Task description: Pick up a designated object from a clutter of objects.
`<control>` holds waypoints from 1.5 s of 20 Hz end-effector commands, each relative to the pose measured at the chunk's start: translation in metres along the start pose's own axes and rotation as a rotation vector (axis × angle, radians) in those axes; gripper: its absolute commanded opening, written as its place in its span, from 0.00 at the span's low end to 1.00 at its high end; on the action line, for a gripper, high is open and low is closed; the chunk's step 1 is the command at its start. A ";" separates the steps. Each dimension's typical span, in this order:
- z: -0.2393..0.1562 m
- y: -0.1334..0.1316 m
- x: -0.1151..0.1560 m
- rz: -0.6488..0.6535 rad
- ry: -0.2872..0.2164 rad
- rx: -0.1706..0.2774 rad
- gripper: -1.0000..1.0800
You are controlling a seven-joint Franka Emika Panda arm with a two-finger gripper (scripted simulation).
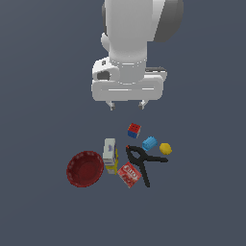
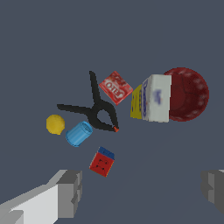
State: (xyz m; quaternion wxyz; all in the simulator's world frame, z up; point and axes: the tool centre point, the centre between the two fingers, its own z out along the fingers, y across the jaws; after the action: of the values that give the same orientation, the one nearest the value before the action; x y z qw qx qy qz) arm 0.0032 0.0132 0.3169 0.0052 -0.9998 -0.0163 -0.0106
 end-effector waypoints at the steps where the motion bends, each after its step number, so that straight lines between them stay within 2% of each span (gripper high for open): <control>1: 0.000 0.000 0.000 0.000 0.000 0.000 0.96; 9: -0.003 0.019 0.010 0.024 0.018 -0.022 0.96; 18: 0.004 0.022 0.015 0.026 0.016 -0.020 0.96; 24: 0.026 0.031 0.030 0.029 0.008 -0.016 0.96; 30: 0.063 0.046 0.052 0.035 -0.005 -0.012 0.96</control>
State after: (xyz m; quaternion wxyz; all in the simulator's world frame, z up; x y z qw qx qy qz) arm 0.0523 -0.0263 0.2648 -0.0011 -0.9999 0.0004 -0.0100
